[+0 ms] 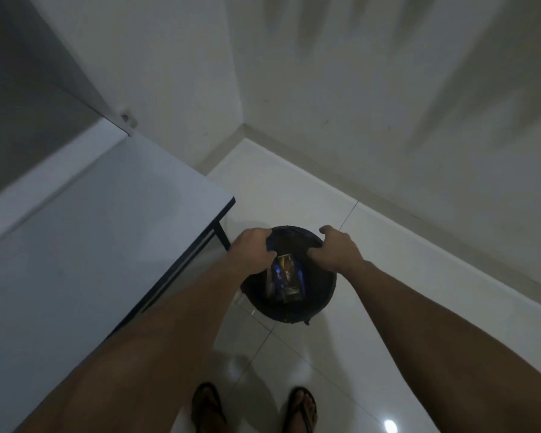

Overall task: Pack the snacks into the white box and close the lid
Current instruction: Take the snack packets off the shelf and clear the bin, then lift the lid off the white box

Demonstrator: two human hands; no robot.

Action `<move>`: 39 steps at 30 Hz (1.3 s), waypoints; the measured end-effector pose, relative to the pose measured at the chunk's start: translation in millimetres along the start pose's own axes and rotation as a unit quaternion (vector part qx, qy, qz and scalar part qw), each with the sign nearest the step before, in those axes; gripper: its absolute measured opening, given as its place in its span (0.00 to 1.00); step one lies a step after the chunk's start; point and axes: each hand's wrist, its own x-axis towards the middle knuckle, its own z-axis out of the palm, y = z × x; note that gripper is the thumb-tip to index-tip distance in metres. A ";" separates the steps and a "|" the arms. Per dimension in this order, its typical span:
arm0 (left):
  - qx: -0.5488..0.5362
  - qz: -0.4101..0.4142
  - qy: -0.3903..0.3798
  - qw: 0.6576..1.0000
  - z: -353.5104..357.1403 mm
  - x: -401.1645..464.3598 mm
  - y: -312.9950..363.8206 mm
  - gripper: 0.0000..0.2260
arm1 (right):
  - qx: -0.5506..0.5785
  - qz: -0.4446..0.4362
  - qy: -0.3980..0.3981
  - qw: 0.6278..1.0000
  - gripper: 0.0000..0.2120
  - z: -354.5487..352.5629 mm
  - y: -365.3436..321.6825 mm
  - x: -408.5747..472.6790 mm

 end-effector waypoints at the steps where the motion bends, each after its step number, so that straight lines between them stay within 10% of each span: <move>1: 0.006 -0.002 -0.001 1.000 -15.1 -7.1 8.1 0.18 | -0.008 -0.013 -0.001 1.000 0.30 -15.1 -10.8 -8.0; 17: 0.003 -0.133 0.073 0.988 -230.0 -180.6 -1.4 0.34 | -0.124 -0.265 -0.049 0.955 0.38 -104.2 -240.9 -131.7; 39: -0.013 -0.320 0.174 0.931 -310.9 -551.7 -295.2 0.23 | -0.243 -0.454 -0.121 0.848 0.36 164.2 -526.9 -367.4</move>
